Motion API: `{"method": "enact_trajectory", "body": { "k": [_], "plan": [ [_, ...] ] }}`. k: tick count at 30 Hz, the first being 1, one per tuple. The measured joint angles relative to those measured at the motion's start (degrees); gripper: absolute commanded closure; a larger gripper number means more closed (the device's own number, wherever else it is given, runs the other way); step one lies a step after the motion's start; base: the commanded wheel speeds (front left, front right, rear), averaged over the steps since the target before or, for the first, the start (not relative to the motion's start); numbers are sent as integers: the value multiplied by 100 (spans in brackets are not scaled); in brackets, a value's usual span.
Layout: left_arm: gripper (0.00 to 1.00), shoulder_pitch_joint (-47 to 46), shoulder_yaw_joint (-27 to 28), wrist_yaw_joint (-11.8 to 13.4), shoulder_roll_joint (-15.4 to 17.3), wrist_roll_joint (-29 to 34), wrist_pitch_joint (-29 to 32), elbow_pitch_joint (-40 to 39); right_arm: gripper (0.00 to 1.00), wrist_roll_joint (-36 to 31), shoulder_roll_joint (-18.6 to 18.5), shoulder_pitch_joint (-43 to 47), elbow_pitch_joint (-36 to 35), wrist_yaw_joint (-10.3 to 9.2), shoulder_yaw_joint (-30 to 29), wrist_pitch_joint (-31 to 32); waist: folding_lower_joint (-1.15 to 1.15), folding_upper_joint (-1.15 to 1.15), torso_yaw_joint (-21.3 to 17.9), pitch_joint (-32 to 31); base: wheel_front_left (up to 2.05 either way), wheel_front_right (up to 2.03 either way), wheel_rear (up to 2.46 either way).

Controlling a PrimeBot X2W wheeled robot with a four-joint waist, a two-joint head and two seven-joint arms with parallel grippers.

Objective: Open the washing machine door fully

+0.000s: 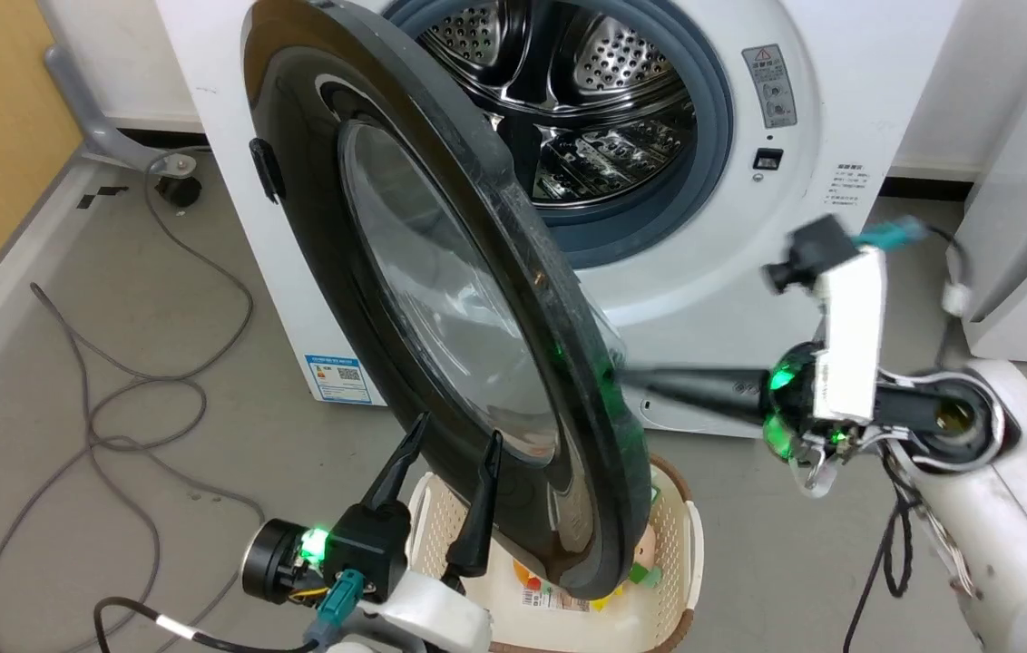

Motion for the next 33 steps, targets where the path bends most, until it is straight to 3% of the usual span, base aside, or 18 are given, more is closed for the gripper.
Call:
{"method": "enact_trajectory", "body": {
  "k": [6,7,9,16,23,28,33],
  "plan": [
    [0,8,174,7,2,33,0,22,100,-292,-20,712,-277,-1,-568,-1925,0,0,-44,17,0,0,0],
    [0,12,205,8,0,33,0,27,88,-315,0,886,-320,-1,-678,-2241,0,0,-59,16,0,0,0],
    [0,41,312,16,3,34,0,31,0,-491,-3,1244,-425,-1,-834,-2785,0,0,-94,14,0,0,0],
    [0,116,564,35,9,45,0,63,0,-594,167,2581,-754,-1,-1519,-4415,0,0,-210,-10,0,0,0],
    [0,226,735,34,12,93,0,115,0,-1542,268,3505,-547,-1,-1944,-6082,0,0,-329,-110,0,0,0],
    [0,245,810,23,12,98,0,186,0,-2971,311,3730,-153,-1,-2270,-6930,0,0,-374,-152,0,0,0],
    [0,278,858,4,12,98,0,221,0,-5354,600,3801,-286,-1,-3121,-7070,0,0,-396,-200,0,0,0]
  ]
}}
